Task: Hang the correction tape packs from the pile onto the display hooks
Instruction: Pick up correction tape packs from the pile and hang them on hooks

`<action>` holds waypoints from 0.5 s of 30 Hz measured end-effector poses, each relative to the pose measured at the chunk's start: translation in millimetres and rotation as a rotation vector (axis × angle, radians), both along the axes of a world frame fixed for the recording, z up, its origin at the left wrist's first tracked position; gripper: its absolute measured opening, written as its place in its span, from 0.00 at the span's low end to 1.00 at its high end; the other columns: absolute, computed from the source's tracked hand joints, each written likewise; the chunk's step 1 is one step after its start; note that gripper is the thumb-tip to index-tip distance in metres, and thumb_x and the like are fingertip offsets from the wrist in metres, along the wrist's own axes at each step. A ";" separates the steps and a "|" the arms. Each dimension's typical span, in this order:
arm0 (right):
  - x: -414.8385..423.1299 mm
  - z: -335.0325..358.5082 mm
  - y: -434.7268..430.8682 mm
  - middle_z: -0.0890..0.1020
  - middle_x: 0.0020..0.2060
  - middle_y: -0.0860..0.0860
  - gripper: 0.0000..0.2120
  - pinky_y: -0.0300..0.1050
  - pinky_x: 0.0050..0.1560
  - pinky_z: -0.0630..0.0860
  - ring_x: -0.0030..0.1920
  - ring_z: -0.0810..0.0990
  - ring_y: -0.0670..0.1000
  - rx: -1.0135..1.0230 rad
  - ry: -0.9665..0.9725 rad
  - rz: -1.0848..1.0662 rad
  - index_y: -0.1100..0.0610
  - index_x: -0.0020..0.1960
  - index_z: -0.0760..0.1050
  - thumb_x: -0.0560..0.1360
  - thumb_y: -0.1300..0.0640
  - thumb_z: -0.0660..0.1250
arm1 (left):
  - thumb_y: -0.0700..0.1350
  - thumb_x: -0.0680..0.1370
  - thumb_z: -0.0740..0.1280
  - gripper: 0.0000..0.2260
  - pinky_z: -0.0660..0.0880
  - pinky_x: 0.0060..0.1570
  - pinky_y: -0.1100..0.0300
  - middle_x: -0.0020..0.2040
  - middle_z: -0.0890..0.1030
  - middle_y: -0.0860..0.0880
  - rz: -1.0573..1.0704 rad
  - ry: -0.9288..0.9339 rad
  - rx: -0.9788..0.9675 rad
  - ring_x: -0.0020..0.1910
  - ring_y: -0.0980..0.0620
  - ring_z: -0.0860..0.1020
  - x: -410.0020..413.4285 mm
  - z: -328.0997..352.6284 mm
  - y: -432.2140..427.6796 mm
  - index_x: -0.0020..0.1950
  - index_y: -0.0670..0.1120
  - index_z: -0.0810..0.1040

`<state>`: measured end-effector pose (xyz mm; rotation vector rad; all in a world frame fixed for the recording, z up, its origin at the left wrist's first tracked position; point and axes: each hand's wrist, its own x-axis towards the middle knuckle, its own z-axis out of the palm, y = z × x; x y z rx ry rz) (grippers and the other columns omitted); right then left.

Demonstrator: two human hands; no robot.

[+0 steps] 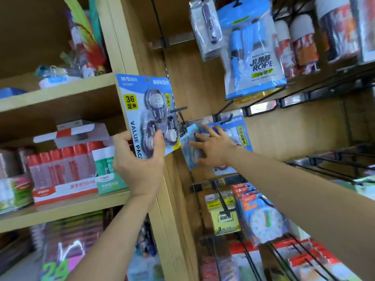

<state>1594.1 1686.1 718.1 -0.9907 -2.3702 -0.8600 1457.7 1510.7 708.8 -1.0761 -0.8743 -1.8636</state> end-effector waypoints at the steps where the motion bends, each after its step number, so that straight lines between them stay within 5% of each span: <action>1: 2.1 -1.3 -2.2 0.59 0.78 0.47 0.31 0.61 0.75 0.49 0.79 0.48 0.58 -0.031 0.078 0.071 0.43 0.78 0.57 0.78 0.39 0.58 | 0.53 0.72 0.77 0.18 0.76 0.39 0.50 0.42 0.81 0.48 -0.004 0.004 0.001 0.38 0.46 0.79 0.3 0.1 -0.4 0.49 0.42 0.75; 4: 8.0 -9.3 -22.0 0.75 0.69 0.48 0.24 0.54 0.71 0.58 0.76 0.61 0.54 -0.219 0.502 0.369 0.49 0.71 0.72 0.76 0.47 0.68 | 0.54 0.73 0.76 0.17 0.76 0.38 0.50 0.41 0.81 0.50 -0.007 0.017 0.009 0.37 0.46 0.79 0.1 0.1 -2.6 0.49 0.45 0.75; 8: 22.2 -11.2 -72.2 0.85 0.51 0.48 0.09 0.36 0.55 0.72 0.53 0.81 0.44 -0.700 0.978 0.796 0.53 0.56 0.81 0.77 0.55 0.70 | 0.55 0.73 0.76 0.15 0.74 0.39 0.56 0.41 0.80 0.55 -0.090 -0.015 0.013 0.37 0.51 0.79 3.5 1.7 -6.2 0.50 0.53 0.72; 11: 28.9 -7.7 -106.0 0.86 0.52 0.52 0.05 0.32 0.53 0.75 0.54 0.83 0.45 -0.915 1.069 0.972 0.52 0.53 0.81 0.78 0.56 0.69 | 0.49 0.73 0.76 0.14 0.73 0.38 0.63 0.39 0.79 0.63 -0.193 -0.077 -0.006 0.36 0.63 0.77 6.3 -3.0 -13.8 0.50 0.50 0.72; 15: 25.4 -5.9 -132.6 0.84 0.56 0.53 0.10 0.42 0.54 0.77 0.59 0.82 0.51 -1.039 1.033 0.990 0.50 0.59 0.78 0.78 0.52 0.67 | 0.40 0.73 0.77 0.14 0.70 0.38 0.72 0.38 0.77 0.58 -0.280 -0.215 0.012 0.34 0.65 0.75 12.4 -19.1 -36.1 0.48 0.45 0.72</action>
